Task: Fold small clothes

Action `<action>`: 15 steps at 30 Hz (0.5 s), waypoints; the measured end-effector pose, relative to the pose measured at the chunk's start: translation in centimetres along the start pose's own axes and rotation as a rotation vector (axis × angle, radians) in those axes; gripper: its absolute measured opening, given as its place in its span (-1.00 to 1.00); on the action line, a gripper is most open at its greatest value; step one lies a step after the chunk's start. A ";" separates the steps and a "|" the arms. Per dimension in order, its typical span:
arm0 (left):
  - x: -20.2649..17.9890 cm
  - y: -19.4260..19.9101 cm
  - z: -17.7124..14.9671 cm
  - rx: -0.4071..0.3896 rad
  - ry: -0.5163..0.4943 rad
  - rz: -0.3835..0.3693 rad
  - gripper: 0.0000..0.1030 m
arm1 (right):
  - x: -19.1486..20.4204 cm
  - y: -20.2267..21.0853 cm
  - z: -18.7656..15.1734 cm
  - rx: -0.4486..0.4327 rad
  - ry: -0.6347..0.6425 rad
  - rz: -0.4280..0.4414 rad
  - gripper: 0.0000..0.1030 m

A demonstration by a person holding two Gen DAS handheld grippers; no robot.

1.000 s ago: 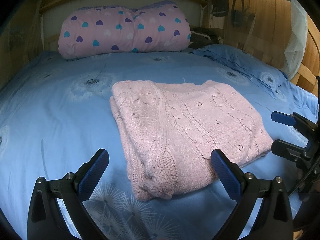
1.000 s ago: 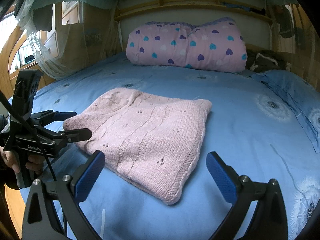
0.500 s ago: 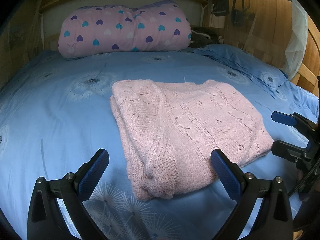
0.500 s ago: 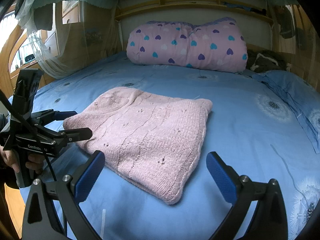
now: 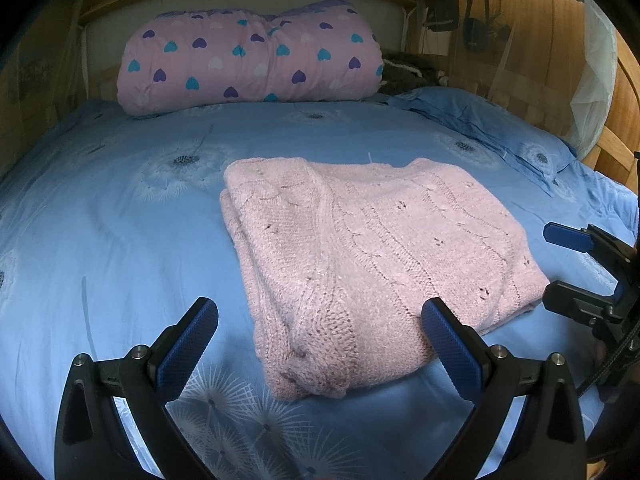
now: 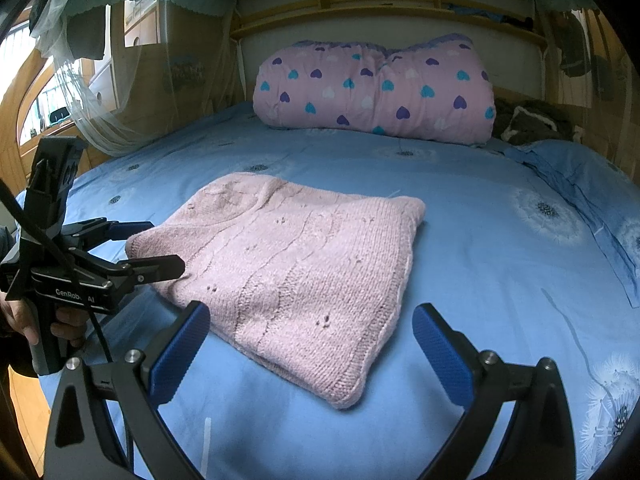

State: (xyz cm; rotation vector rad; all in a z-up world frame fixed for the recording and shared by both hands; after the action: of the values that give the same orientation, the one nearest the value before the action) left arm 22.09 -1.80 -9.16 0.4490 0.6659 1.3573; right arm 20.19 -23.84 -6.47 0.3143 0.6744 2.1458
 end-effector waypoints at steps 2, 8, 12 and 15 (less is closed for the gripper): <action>0.0 0.0 0.0 0.000 0.000 0.000 0.91 | 0.0 -0.1 -0.2 0.003 0.000 0.001 1.00; 0.3 -0.2 -0.2 0.003 0.001 -0.001 0.91 | 0.0 -0.1 -0.4 0.006 0.002 0.003 1.00; 0.2 -0.2 -0.2 0.005 0.002 -0.002 0.91 | -0.1 -0.2 -0.3 0.007 0.003 0.004 1.00; 0.4 -0.3 -0.5 0.006 0.003 -0.002 0.91 | -0.1 -0.2 -0.3 0.008 0.004 0.004 1.00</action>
State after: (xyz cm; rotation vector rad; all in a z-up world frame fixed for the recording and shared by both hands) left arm 22.02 -1.51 -9.75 0.4510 0.6733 1.3542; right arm 20.25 -23.89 -6.85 0.3156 0.6856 2.1484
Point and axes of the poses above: each gripper's, at about its wrist camera, not at the fingertips, and y roughly against the way its jaws point, x to its left, z to its top, the point moved 4 cm from there along -y, roughly the way its jaws point, and after that the axes turned 7 degrees about y, right-handed, at the moved point
